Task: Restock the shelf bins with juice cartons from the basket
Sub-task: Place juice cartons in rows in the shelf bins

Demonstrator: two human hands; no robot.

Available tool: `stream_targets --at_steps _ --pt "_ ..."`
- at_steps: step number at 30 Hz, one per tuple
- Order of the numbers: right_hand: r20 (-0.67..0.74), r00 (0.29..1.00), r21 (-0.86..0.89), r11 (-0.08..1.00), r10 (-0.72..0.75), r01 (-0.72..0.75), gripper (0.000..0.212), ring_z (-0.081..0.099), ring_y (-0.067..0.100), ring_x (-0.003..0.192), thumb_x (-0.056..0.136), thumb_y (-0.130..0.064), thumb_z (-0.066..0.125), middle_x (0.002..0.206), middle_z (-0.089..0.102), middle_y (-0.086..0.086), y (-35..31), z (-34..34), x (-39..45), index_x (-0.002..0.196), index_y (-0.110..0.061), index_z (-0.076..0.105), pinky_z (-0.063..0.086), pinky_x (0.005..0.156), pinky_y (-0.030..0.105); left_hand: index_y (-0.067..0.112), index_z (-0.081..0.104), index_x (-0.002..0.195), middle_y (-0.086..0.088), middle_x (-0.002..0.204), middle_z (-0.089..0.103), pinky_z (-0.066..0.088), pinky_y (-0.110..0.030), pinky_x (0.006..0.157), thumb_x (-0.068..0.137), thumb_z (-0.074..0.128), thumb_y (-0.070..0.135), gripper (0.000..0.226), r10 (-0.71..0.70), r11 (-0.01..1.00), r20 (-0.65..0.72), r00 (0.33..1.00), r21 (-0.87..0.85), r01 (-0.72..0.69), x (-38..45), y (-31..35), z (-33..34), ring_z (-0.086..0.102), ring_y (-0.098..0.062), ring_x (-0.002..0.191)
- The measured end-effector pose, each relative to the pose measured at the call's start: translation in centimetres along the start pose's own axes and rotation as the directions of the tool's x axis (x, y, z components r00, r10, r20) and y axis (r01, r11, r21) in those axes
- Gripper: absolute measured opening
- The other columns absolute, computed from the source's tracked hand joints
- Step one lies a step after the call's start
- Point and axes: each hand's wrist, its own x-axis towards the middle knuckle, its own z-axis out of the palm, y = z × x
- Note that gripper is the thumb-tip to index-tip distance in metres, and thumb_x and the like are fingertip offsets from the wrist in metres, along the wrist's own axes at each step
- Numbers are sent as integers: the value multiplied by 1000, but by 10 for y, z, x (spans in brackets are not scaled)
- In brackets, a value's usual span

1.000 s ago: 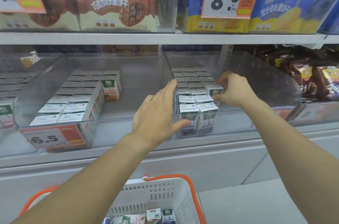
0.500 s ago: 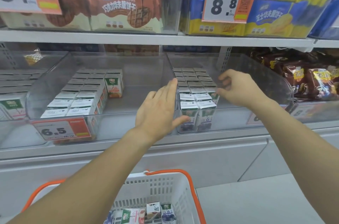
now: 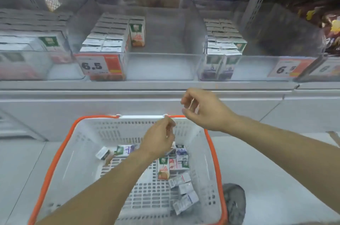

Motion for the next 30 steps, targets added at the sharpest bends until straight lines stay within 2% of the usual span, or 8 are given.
stream_targets --at_steps 3,5,9,12,17,20,27,30 --pt "218 955 -3 979 201 -205 19 60 7 70 85 -14 70 91 65 -2 27 66 -22 102 -14 62 49 71 23 17 55 107 -1 94 61 51 -42 77 87 60 18 20 -236 971 256 938 29 237 -47 -48 38 58 -21 80" --pt "360 871 -49 939 335 -341 23 62 16 80 84 -17 72 97 66 4 44 105 -39 104 -13 61 52 80 32 15 55 115 1 102 58 50 -30 74 88 65 23 30 -364 925 360 859 29 379 -78 -64 54 59 -20 83" --pt "683 558 -307 879 471 -366 45 60 24 107 83 -27 78 116 58 3 65 153 -76 120 -15 56 51 89 35 17 50 130 -3 122 51 50 -33 86 84 77 27 54 -395 832 639 660 -56 552 -122 -73 81 58 -23 95" --pt "784 368 -397 860 500 -321 58 64 25 108 74 -22 87 126 58 4 65 166 -94 123 -18 57 55 90 37 20 49 135 1 122 50 51 -33 92 76 83 41 71 -376 812 746 549 -21 584 -135 -71 94 59 -27 111" --pt "810 383 -439 892 444 -107 63 57 23 109 68 -18 89 125 55 4 65 183 -106 123 -14 57 50 77 29 17 57 123 -1 117 57 50 -34 94 72 87 36 62 -335 872 744 578 12 489 -135 -71 106 58 -20 106" --pt "805 440 -418 907 397 -52 52 56 22 108 75 -21 84 122 58 3 70 191 -112 121 -16 59 45 82 31 15 61 114 -4 114 63 48 -33 87 78 83 35 47 -314 900 742 592 34 435 -132 -68 108 56 -18 94" --pt "815 463 -380 925 350 -31 13 60 23 94 91 -17 59 106 65 1 76 187 -107 103 -17 65 53 84 38 13 56 126 -5 120 62 49 -33 88 81 80 34 56 -295 919 753 588 56 389 -131 -64 107 58 -20 95" --pt "851 384 -382 924 358 -16 42 56 18 87 76 -15 79 113 58 3 72 181 -104 114 -16 59 49 70 30 9 64 113 -7 110 68 51 -33 85 83 77 27 37 -259 953 736 625 90 289 -130 -63 104 63 -25 98"
